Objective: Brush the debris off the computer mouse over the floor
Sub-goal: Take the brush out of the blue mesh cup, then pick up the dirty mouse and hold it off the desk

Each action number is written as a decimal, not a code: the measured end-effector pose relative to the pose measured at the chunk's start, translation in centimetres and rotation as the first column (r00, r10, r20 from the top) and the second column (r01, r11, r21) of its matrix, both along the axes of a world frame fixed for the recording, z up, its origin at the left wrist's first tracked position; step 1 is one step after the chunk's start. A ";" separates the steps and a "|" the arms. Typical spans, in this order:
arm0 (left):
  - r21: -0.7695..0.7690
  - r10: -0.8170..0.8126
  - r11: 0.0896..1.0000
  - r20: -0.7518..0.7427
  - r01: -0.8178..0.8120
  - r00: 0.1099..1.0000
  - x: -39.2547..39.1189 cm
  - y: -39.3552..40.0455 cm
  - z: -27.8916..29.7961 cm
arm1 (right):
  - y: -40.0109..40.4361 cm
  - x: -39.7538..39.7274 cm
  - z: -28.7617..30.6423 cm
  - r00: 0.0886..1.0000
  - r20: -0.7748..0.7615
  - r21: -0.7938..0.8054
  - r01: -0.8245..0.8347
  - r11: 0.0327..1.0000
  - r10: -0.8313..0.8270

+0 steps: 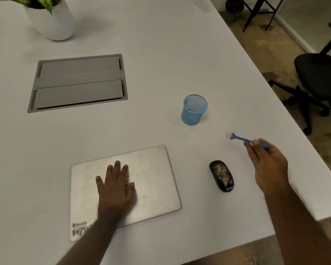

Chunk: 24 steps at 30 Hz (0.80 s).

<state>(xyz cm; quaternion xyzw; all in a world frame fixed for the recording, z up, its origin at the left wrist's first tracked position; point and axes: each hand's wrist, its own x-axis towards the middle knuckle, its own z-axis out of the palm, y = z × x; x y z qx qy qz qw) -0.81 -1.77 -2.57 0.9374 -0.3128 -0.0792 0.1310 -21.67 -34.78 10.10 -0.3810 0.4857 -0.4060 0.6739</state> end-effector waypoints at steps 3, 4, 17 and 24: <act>-0.138 0.038 0.989 -0.064 -0.047 0.997 -0.9 -2.2 1.9 | 1.0 -5.0 -2.8 0.994 0.034 0.251 0.091 0.964 -0.103; -0.225 0.031 0.973 -0.109 -0.055 0.994 -1.8 -3.4 2.6 | 1.4 -6.2 -3.6 0.992 0.051 0.324 0.089 0.942 -0.111; -0.226 -0.050 0.931 -0.856 -0.287 0.514 -14.4 -18.1 4.7 | 2.6 -7.2 -8.7 0.936 -0.321 0.242 -0.067 0.968 0.145; -0.065 0.126 0.866 -0.932 -0.496 0.341 -15.0 -21.0 1.2 | 2.6 -4.8 -9.4 0.830 -0.490 0.067 -0.268 0.961 0.265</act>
